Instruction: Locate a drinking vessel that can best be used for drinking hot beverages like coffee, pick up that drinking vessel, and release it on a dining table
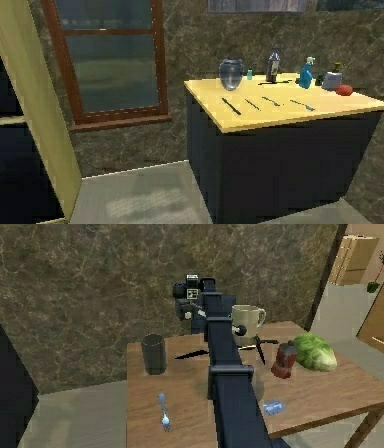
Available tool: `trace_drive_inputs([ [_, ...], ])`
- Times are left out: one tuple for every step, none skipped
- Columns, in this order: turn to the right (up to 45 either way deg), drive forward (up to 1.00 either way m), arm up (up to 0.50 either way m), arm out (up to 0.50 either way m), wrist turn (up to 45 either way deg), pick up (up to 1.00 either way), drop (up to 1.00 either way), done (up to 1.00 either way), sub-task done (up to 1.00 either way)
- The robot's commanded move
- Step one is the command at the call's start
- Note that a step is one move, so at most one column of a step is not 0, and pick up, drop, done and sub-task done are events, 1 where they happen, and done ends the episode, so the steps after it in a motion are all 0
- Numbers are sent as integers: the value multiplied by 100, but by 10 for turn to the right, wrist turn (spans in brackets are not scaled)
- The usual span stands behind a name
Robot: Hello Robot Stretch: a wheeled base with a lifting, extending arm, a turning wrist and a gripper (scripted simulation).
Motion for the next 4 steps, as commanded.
trace_drive_inputs([
  [0,0,-32,0,0,0,0,0,0],
  [0,0,0,0,0,0,100,0,0],
  [0,0,4,0,0,0,0,0,0],
  [0,0,0,-8,0,0,0,0,0],
])
